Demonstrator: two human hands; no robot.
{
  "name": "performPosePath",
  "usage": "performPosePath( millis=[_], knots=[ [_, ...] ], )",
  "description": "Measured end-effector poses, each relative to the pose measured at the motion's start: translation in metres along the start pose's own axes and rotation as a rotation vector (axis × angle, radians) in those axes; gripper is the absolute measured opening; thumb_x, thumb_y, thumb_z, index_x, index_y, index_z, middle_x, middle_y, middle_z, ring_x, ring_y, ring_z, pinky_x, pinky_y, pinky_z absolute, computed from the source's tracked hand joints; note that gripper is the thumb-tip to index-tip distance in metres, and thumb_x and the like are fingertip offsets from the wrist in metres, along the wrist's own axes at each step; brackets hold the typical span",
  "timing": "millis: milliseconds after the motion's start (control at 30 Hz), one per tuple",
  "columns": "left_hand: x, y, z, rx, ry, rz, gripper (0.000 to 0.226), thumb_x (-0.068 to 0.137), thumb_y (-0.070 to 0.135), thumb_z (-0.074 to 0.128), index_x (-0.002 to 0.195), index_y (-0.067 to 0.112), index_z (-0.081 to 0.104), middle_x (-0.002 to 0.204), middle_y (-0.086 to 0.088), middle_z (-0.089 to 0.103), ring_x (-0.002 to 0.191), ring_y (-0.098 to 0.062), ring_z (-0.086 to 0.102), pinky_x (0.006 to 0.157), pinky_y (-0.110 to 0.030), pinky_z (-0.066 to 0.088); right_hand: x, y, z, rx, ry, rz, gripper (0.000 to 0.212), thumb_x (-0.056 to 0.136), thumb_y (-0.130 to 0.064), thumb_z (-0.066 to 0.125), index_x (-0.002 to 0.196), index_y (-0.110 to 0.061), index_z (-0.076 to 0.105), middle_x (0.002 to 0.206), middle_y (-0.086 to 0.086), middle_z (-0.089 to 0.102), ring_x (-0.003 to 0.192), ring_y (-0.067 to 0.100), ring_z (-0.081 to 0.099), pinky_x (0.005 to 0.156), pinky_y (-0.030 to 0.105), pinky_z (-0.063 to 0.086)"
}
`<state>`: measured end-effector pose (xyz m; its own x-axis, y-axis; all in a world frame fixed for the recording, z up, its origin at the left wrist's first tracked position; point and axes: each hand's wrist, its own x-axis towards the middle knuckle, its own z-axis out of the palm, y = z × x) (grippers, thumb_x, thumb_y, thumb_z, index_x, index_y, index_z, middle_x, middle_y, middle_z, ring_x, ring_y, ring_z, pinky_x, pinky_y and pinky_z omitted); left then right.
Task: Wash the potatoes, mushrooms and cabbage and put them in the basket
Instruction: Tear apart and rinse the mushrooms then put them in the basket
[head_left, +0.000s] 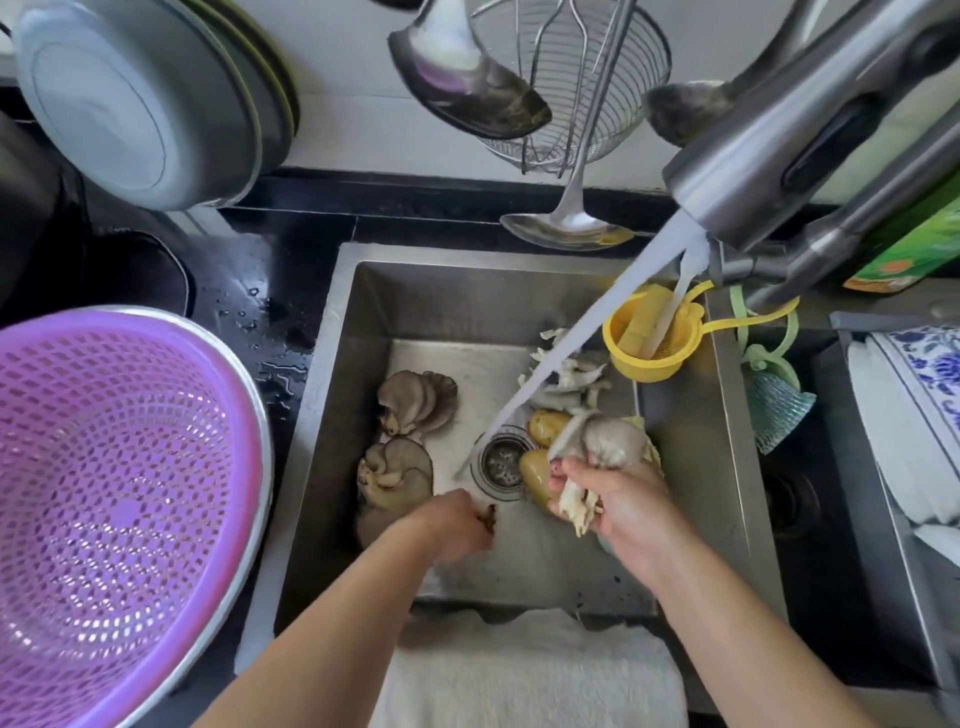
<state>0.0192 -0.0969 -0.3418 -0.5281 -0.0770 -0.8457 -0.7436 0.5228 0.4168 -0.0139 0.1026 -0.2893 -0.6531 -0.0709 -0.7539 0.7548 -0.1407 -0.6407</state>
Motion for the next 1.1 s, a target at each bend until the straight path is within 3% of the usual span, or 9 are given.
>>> performPosePath(
  millis=[100,167,267,467,600,733,833,967,1100],
  knots=[
    [-0.01,0.006,-0.003,0.077,0.013,0.055,0.03,0.108,0.005,0.041,0.127,-0.002,0.062,0.133,-0.011,0.062,0.121,-0.029,0.06,0.097,-0.036,0.049,-0.004,0.002,-0.003,-0.073,-0.049,0.063,0.01,0.095,-0.001,0.068,0.102,0.005,0.073,0.089,0.014,0.076,0.084,0.025,0.074,0.091,0.055,0.06],
    [-0.022,0.02,-0.027,-0.786,0.046,-0.183,0.025,0.109,0.005,0.04,0.114,0.003,0.065,0.119,-0.013,0.065,0.109,-0.029,0.062,0.091,-0.04,0.05,-0.004,0.0,0.006,0.0,-0.103,0.082,0.009,0.097,-0.002,0.065,0.1,0.004,0.072,0.089,0.013,0.075,0.085,0.025,0.074,0.095,0.055,0.058],
    [-0.045,0.026,-0.044,-1.254,-0.026,-0.084,0.03,0.111,0.022,0.043,0.121,0.004,0.065,0.117,-0.014,0.069,0.111,-0.031,0.065,0.098,-0.052,0.053,0.0,-0.001,0.038,0.182,-0.222,0.113,0.012,0.1,-0.002,0.06,0.1,0.003,0.07,0.093,0.014,0.074,0.089,0.026,0.073,0.091,0.049,0.057],
    [-0.052,0.035,-0.053,-0.98,-0.177,-0.066,0.053,0.109,0.043,0.041,0.128,0.003,0.069,0.11,-0.018,0.071,0.105,-0.033,0.066,0.102,-0.052,0.055,0.015,-0.004,0.088,0.177,-0.319,0.132,0.017,0.101,-0.001,0.058,0.108,0.007,0.071,0.09,0.018,0.074,0.081,0.026,0.075,0.068,0.034,0.061],
    [-0.05,0.035,-0.055,-0.938,-0.131,-0.057,0.047,0.108,0.042,0.048,0.115,0.003,0.073,0.096,-0.016,0.073,0.094,-0.032,0.068,0.099,-0.051,0.058,0.021,-0.004,0.09,0.144,-0.32,0.099,0.017,0.101,-0.006,0.061,0.11,0.003,0.073,0.099,0.019,0.075,0.092,0.028,0.074,0.083,0.041,0.062],
    [-0.046,0.034,-0.047,-0.906,-0.025,-0.033,0.033,0.105,0.033,0.06,0.11,0.003,0.074,0.095,-0.014,0.072,0.084,-0.027,0.069,0.094,-0.048,0.062,0.025,-0.006,0.088,0.093,-0.25,0.06,0.011,0.097,-0.003,0.064,0.099,-0.004,0.075,0.091,0.013,0.074,0.084,0.026,0.068,0.074,0.034,0.051],
    [-0.042,0.033,-0.041,-0.992,0.032,0.028,0.033,0.101,0.031,0.068,0.119,0.003,0.066,0.095,-0.011,0.069,0.079,-0.024,0.069,0.08,-0.039,0.064,0.023,-0.006,0.084,0.083,-0.167,-0.007,0.012,0.095,0.0,0.065,0.098,-0.004,0.076,0.085,0.006,0.077,0.079,0.018,0.071,0.069,0.027,0.051],
    [-0.038,0.032,-0.037,-1.16,-0.09,0.124,0.022,0.101,-0.002,0.06,0.122,-0.007,0.064,0.1,-0.018,0.073,0.078,-0.02,0.071,0.074,-0.028,0.062,0.021,-0.004,0.081,0.133,-0.191,-0.027,0.025,0.093,-0.006,0.069,0.117,-0.002,0.074,0.112,0.004,0.078,0.108,0.016,0.069,0.084,0.028,0.047],
    [-0.039,0.038,-0.041,-1.328,-0.194,0.102,0.025,0.103,-0.007,0.051,0.117,-0.007,0.071,0.095,-0.017,0.074,0.069,-0.014,0.068,0.068,-0.021,0.063,0.021,-0.007,0.079,0.269,-0.2,0.014,0.023,0.096,0.001,0.061,0.116,0.004,0.073,0.112,0.016,0.075,0.087,0.02,0.064,0.074,0.027,0.05]
  ],
)
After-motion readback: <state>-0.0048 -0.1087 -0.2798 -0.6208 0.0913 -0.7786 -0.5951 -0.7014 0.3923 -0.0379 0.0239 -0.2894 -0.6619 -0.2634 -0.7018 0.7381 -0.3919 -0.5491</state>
